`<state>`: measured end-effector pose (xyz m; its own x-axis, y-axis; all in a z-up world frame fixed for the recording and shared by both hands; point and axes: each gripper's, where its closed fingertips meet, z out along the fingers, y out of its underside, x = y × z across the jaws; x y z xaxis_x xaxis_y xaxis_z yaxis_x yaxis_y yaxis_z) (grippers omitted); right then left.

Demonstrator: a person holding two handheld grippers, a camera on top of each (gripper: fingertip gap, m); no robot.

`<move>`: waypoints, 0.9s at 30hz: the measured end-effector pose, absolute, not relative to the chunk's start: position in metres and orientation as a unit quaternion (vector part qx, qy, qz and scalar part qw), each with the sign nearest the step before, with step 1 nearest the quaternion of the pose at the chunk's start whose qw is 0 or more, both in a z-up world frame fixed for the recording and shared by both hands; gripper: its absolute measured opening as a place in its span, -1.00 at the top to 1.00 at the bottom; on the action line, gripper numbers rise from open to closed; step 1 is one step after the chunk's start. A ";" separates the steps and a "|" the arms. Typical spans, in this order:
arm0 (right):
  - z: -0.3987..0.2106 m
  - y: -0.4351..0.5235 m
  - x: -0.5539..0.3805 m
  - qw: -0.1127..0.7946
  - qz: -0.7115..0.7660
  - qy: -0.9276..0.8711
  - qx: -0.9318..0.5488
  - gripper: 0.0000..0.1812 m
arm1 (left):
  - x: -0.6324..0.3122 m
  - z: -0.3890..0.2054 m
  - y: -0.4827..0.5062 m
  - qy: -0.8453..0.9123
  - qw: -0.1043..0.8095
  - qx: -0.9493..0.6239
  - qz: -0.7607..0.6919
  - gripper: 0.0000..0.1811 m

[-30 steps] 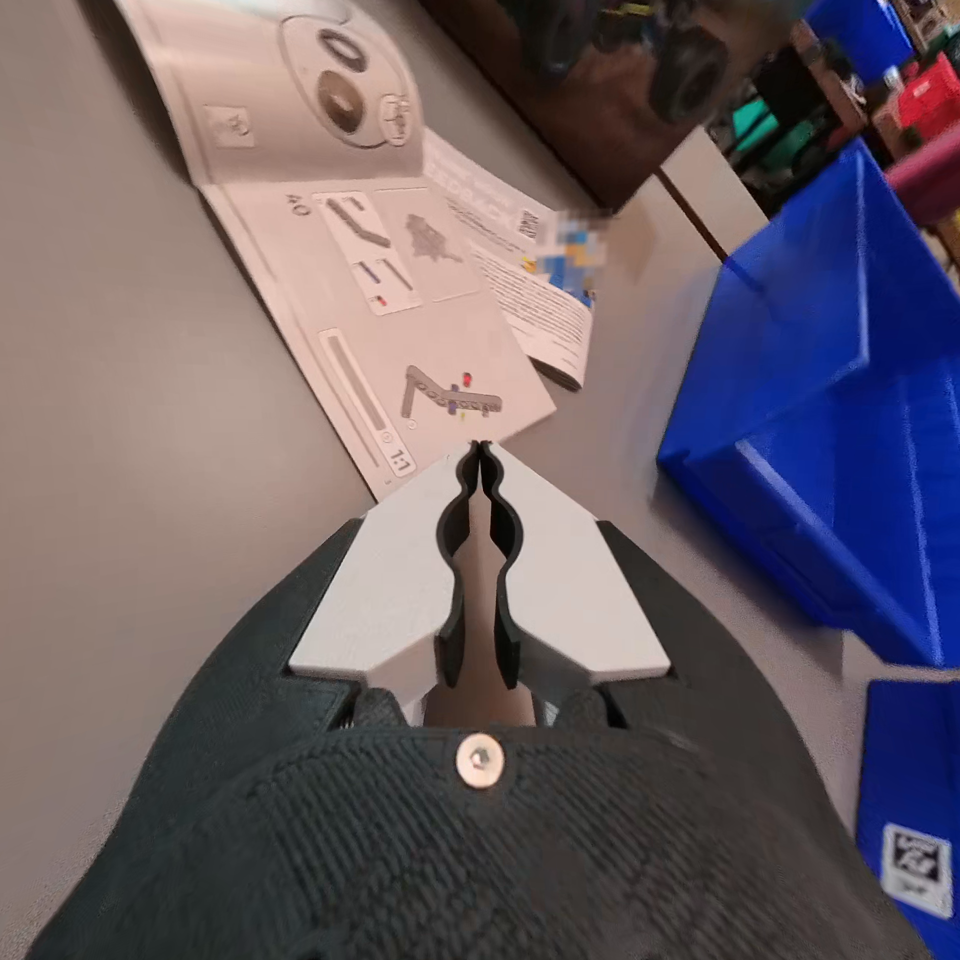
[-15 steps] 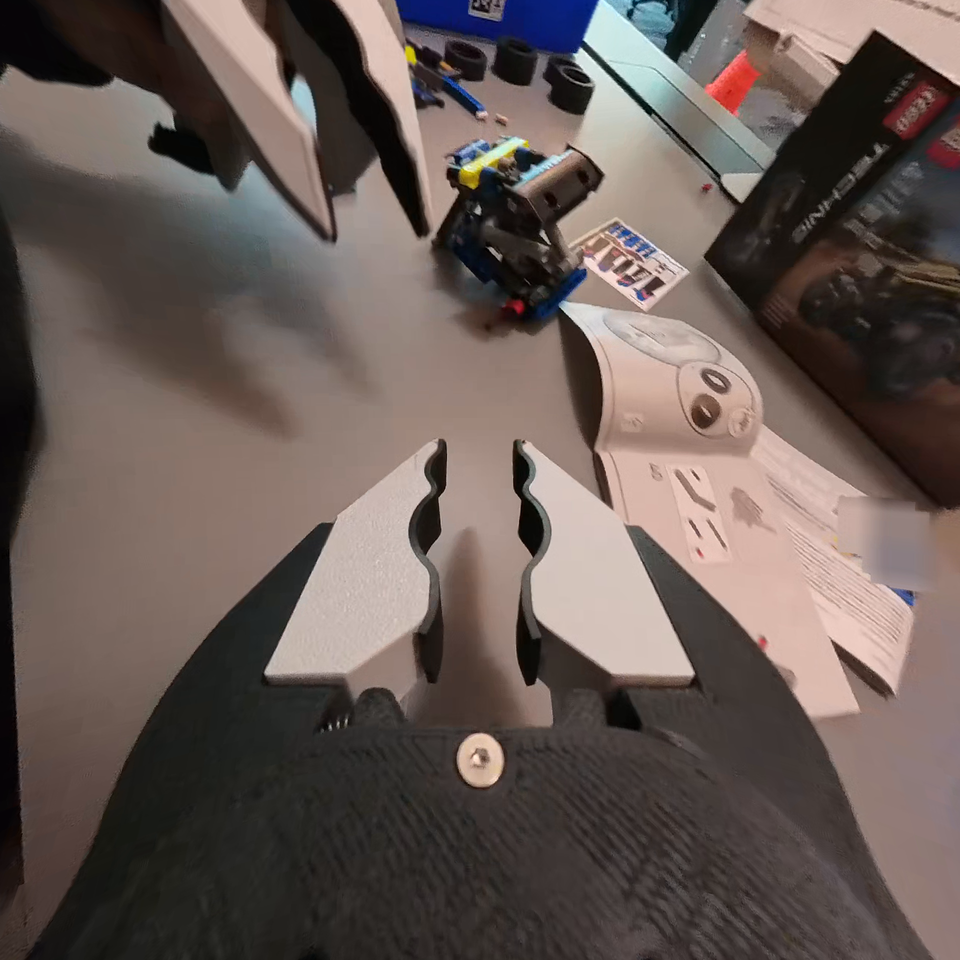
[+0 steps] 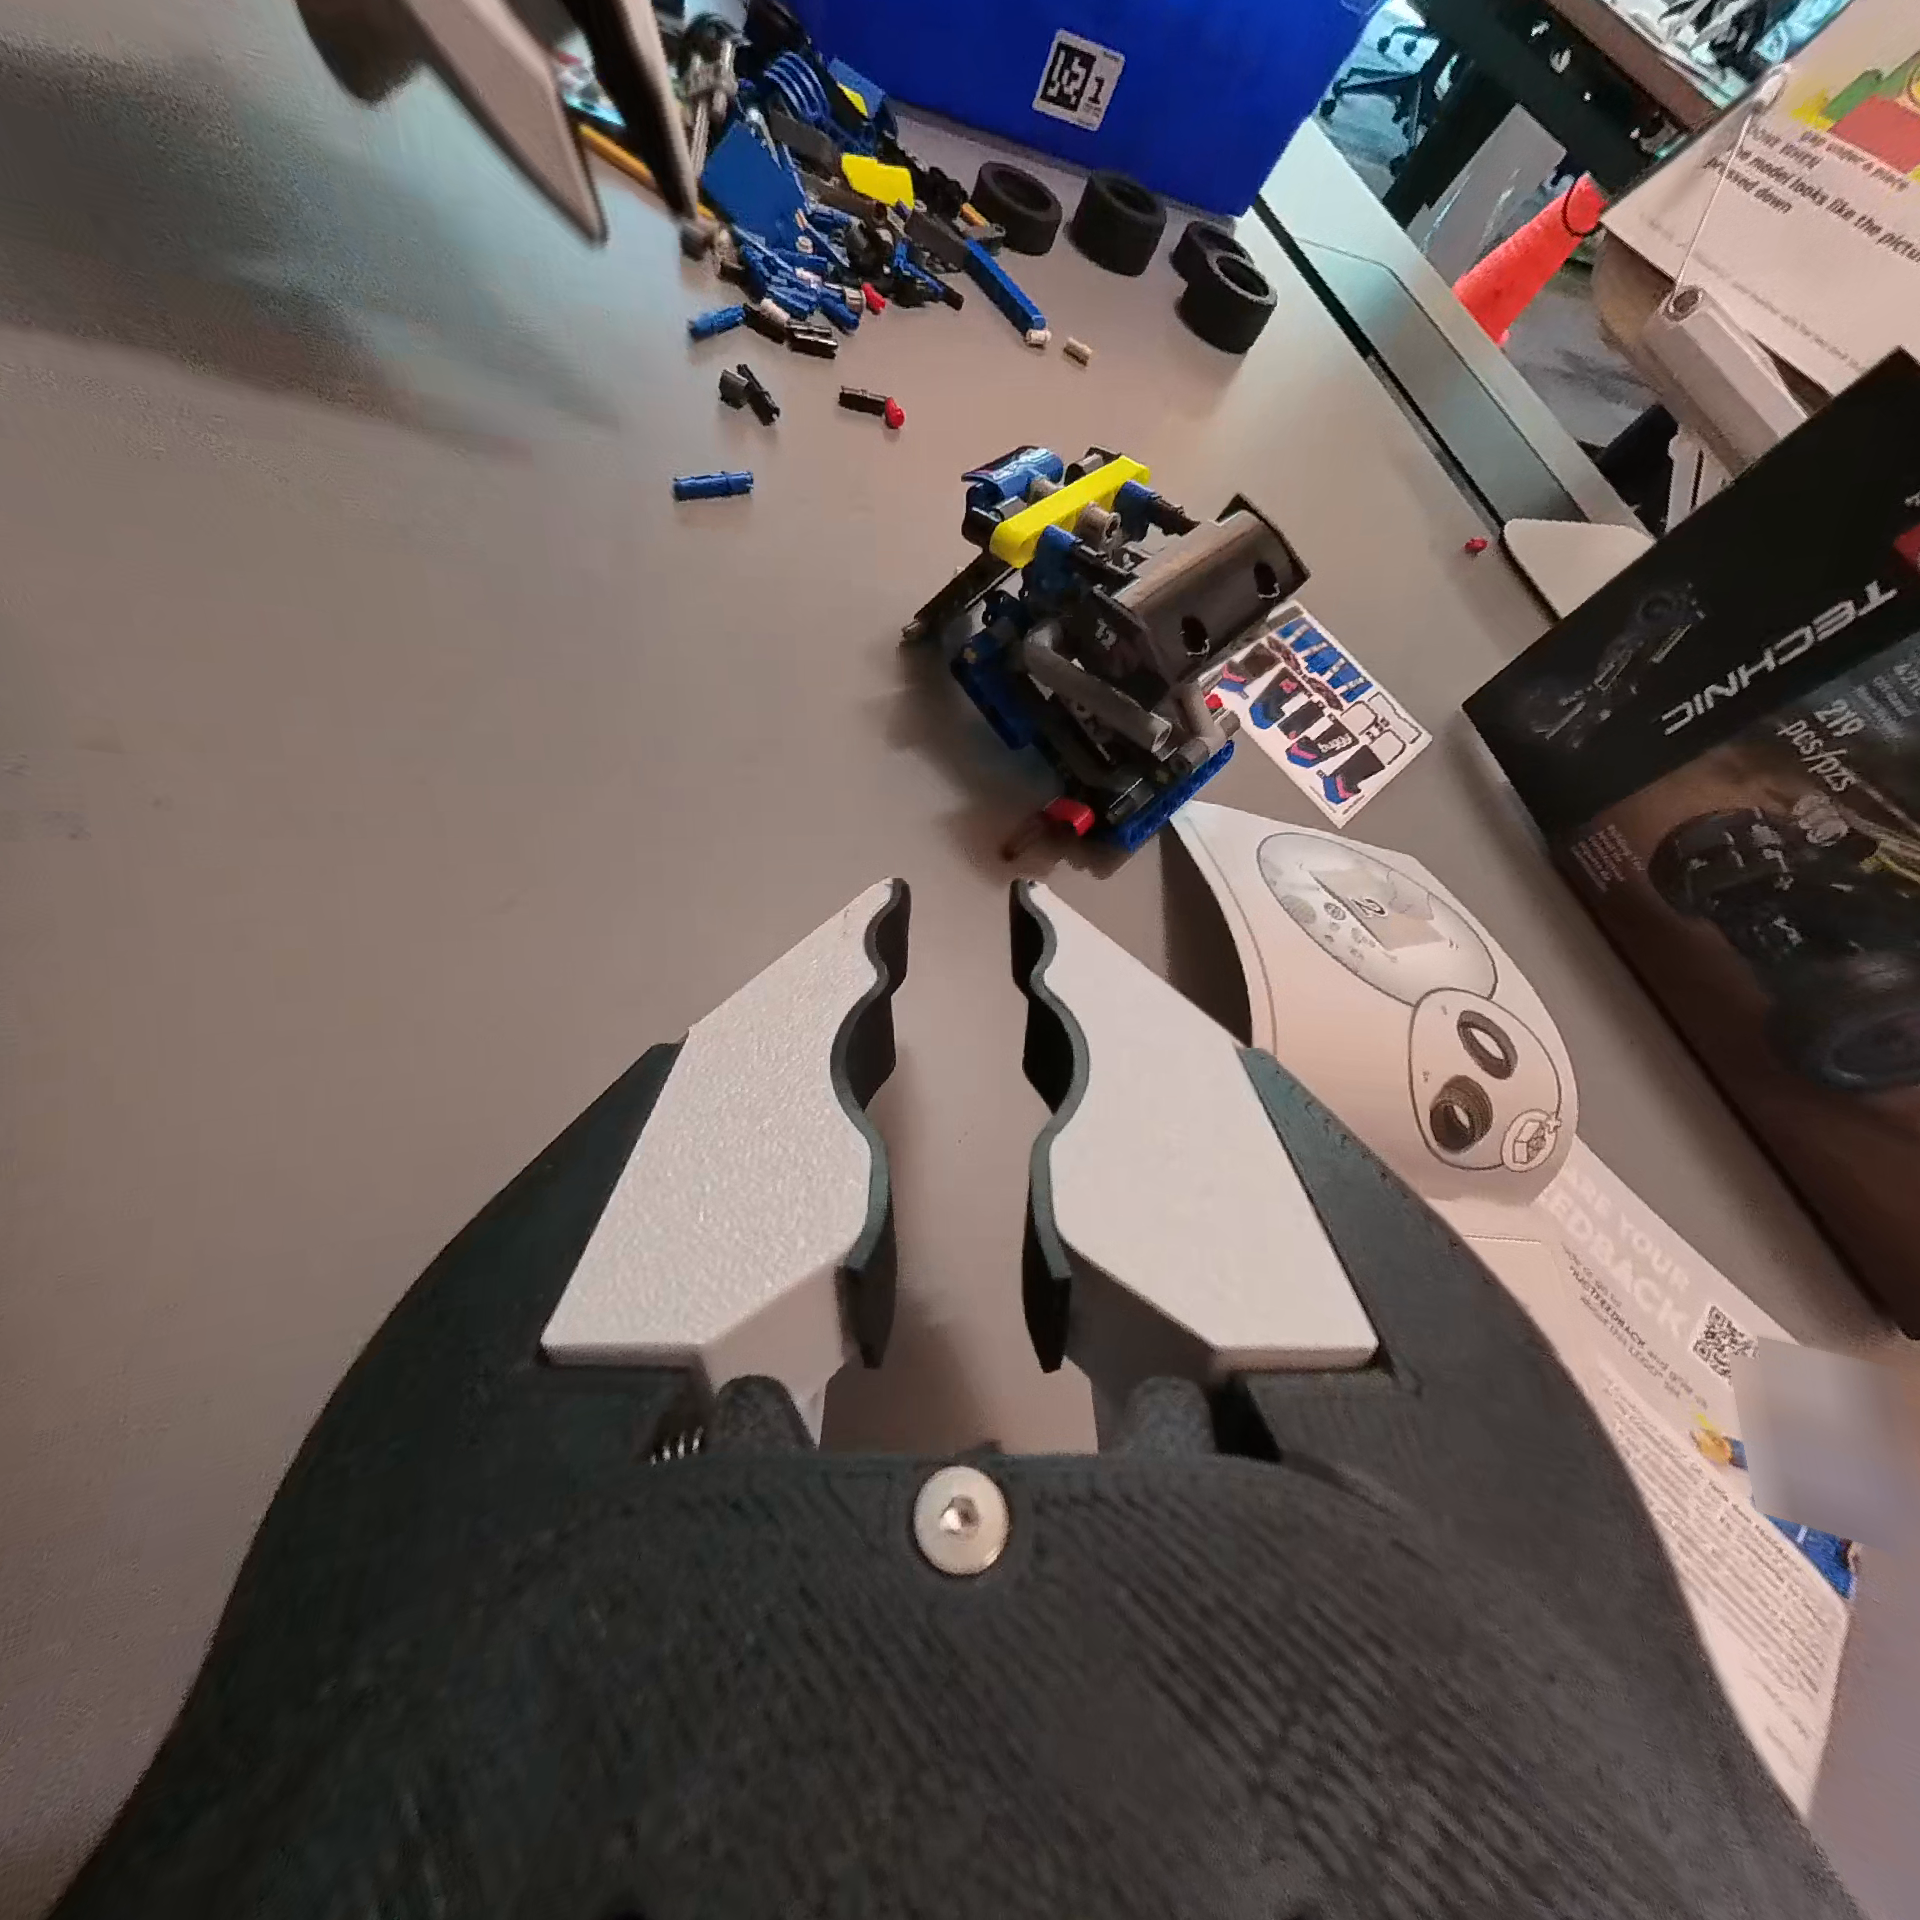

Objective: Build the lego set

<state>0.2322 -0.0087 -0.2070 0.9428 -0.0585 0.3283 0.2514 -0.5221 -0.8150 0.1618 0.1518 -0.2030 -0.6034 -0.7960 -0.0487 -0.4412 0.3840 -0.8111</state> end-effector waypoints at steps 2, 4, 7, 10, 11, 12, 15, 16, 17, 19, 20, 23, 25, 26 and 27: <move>-0.207 -0.006 0.234 0.481 -0.166 -0.058 -0.859 0.80 | 0.162 -0.201 0.198 0.783 0.251 -0.432 -0.371 0.76; -0.207 -0.004 0.235 0.479 -0.171 -0.056 -0.859 0.81 | 0.161 -0.201 0.241 0.758 0.266 -0.486 -0.344 0.76; -0.207 -0.002 0.237 0.477 -0.174 -0.048 -0.860 0.81 | 0.162 -0.197 0.294 0.736 0.286 -0.531 -0.308 0.77; -0.206 -0.003 0.241 0.465 -0.188 -0.046 -0.864 0.81 | 0.158 -0.200 0.347 0.723 0.287 -0.578 -0.245 0.74; -0.206 -0.003 0.241 0.463 -0.189 -0.045 -0.865 0.81 | 0.159 -0.198 0.359 0.716 0.293 -0.585 -0.243 0.74; -0.206 -0.003 0.241 0.463 -0.189 -0.044 -0.865 0.81 | 0.162 -0.193 0.363 0.711 0.292 -0.584 -0.261 0.74; -0.207 -0.003 0.245 0.453 -0.194 -0.038 -0.869 0.81 | 0.185 -0.175 0.342 0.702 0.274 -0.561 -0.343 0.74; -0.208 -0.002 0.247 0.450 -0.197 -0.037 -0.870 0.81 | 0.194 -0.176 0.332 0.708 0.262 -0.555 -0.350 0.74; -0.208 -0.001 0.248 0.449 -0.198 -0.036 -0.870 0.81 | 0.203 -0.182 0.324 0.720 0.249 -0.549 -0.344 0.74; -0.207 0.003 0.249 0.451 -0.197 -0.032 -0.870 0.81 | 0.222 -0.199 0.317 0.734 0.243 -0.557 -0.304 0.73; -0.207 0.004 0.250 0.450 -0.197 -0.032 -0.870 0.81 | 0.230 -0.207 0.314 0.739 0.239 -0.562 -0.285 0.72; -0.208 0.001 0.248 0.435 -0.207 -0.037 -0.876 0.80 | 0.243 -0.223 0.308 0.742 0.230 -0.578 -0.251 0.70; -0.211 -0.005 0.246 0.425 -0.208 -0.037 -0.880 0.80 | 0.247 -0.231 0.302 0.737 0.206 -0.592 -0.254 0.68; -0.212 -0.008 0.246 0.424 -0.208 -0.034 -0.881 0.80 | 0.248 -0.234 0.300 0.733 0.198 -0.599 -0.253 0.66; -0.213 -0.011 0.246 0.424 -0.206 -0.031 -0.881 0.80 | 0.249 -0.238 0.301 0.729 0.193 -0.607 -0.250 0.66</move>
